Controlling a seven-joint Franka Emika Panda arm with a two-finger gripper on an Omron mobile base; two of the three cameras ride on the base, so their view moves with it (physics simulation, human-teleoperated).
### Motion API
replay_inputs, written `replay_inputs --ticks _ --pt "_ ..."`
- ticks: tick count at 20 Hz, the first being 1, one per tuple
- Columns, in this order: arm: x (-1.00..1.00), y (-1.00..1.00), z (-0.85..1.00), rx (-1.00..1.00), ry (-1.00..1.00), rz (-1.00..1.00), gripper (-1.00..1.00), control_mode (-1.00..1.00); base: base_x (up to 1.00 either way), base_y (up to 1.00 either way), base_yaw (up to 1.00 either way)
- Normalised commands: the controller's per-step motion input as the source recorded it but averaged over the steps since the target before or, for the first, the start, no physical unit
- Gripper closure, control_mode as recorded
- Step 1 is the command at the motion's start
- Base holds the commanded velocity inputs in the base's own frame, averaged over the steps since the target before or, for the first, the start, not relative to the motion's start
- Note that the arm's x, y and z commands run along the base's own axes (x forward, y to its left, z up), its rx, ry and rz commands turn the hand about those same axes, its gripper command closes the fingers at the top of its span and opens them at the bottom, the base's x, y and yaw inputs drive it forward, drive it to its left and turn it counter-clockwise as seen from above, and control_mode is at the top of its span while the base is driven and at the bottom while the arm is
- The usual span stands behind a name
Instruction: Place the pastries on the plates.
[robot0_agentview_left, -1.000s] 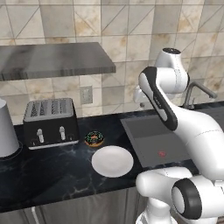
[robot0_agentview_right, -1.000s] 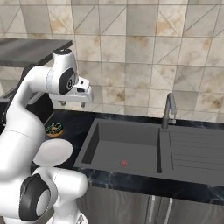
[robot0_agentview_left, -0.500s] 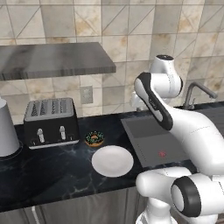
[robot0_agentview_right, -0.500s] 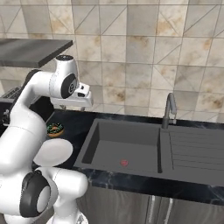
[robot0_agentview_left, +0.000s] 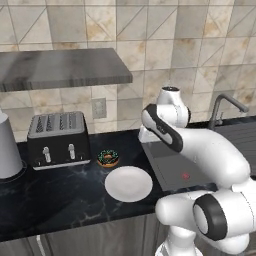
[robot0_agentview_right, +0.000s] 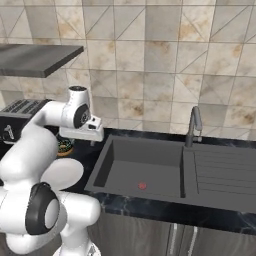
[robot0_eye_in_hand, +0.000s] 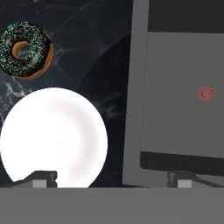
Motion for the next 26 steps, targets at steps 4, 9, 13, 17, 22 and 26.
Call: replay_inputs --ticks 4,9,13,17,22,26 --pt "0.39 0.51 -0.73 0.0 0.04 0.0 -1.0 -1.0 0.0 0.0 0.0" --pt "0.49 0.52 -0.4 -0.01 0.06 0.0 -1.0 -1.0 0.0 0.0 0.0" --pt "0.46 0.31 -0.11 0.0 0.01 0.01 -1.0 -1.0 0.0 0.0 0.0" --pt "0.5 0.38 -0.04 0.0 0.0 0.0 -1.0 -1.0 0.0 0.0 0.0" --pt "0.45 0.33 -0.17 0.0 0.0 0.01 -1.0 -1.0 0.0 0.0 0.0" --pt "0.44 0.31 -0.14 0.0 0.0 0.0 -1.0 -1.0 0.0 0.0 0.0"
